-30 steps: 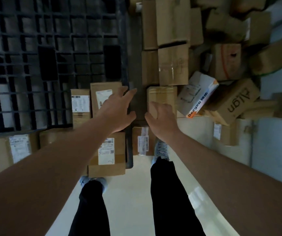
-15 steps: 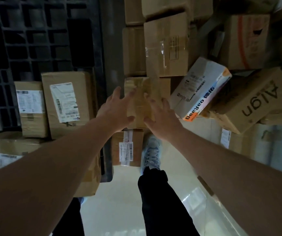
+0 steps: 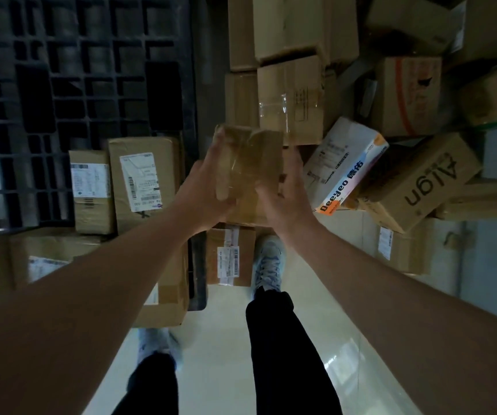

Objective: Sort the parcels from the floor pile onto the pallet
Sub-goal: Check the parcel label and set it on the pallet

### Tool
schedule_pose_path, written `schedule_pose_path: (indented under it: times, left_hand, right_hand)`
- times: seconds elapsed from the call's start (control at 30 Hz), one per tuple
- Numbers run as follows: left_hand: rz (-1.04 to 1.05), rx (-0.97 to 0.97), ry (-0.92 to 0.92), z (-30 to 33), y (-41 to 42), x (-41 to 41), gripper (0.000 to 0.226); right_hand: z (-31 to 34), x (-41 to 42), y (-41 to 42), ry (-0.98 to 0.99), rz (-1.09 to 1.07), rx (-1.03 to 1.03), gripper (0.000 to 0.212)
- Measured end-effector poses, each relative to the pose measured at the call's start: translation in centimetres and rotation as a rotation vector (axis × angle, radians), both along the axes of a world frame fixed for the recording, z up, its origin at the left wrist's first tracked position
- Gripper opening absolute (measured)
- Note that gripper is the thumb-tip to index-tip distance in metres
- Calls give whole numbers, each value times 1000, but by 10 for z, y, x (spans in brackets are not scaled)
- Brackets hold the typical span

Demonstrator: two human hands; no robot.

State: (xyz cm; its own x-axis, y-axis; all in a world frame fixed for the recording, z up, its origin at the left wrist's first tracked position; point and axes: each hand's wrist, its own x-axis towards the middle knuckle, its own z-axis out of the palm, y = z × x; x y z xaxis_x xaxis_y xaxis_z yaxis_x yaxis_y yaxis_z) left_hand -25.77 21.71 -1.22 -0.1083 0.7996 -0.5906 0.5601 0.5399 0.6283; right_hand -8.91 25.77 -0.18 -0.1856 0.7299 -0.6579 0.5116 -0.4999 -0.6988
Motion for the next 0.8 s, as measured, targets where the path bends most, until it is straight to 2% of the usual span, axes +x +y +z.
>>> schedule_pose_path:
  times: [0.1, 0.23, 0.3, 0.4, 0.5, 0.63, 0.8]
  left_hand:
    - [76, 18, -62, 54, -3, -21, 127]
    - [128, -9, -164, 141, -11, -52, 110]
    - [143, 14, -247, 187, -24, -69, 89]
    - [181, 42, -326, 255, -51, -95, 59]
    - [297, 91, -384, 317, -81, -123, 18]
    - [325, 189, -384, 402, -126, -152, 24]
    - [304, 229, -378, 504, -181, -169, 45]
  right_hand:
    - [58, -19, -1, 54, -164, -101, 80]
    - [144, -42, -16, 115, -145, -91, 41]
    - [185, -52, -30, 171, -179, -58, 27]
    - [249, -68, -59, 215, -184, -13, 21]
    - [311, -87, -96, 266, -165, 44, 15]
    - [389, -113, -154, 268, -146, 190, 25]
    - [480, -128, -221, 326, -77, 310, 14]
